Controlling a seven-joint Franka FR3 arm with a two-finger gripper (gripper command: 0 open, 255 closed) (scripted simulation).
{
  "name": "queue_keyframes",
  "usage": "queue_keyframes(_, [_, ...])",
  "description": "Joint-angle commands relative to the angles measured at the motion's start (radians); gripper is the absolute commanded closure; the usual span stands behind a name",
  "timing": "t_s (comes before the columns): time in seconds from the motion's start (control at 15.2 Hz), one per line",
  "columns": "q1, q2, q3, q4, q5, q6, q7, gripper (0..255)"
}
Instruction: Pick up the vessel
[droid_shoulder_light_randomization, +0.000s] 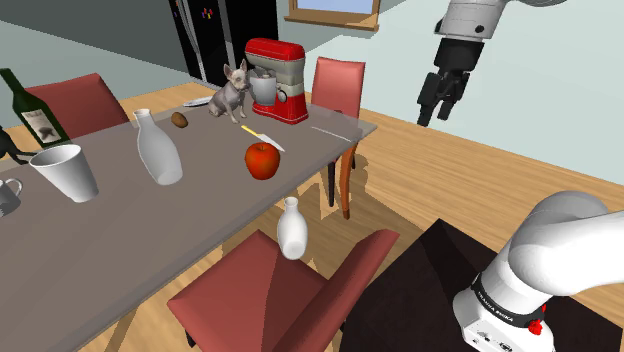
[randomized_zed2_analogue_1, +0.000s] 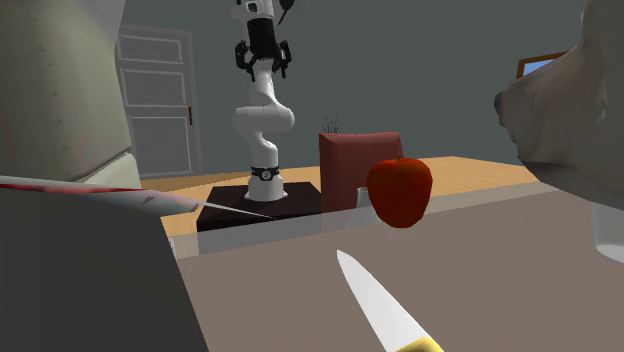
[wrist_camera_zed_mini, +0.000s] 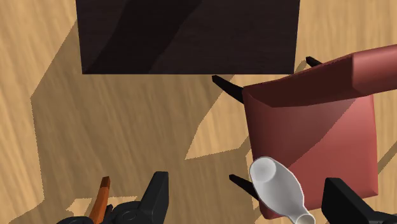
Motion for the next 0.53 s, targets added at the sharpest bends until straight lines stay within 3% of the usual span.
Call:
queue_keyframes(0.0, [0.0,0.0,0.0,0.0,0.0,0.0,0.0,0])
queue_keyframes(0.46, [0.026,0.137,0.106,-0.062,0.046,0.205,0.09,0])
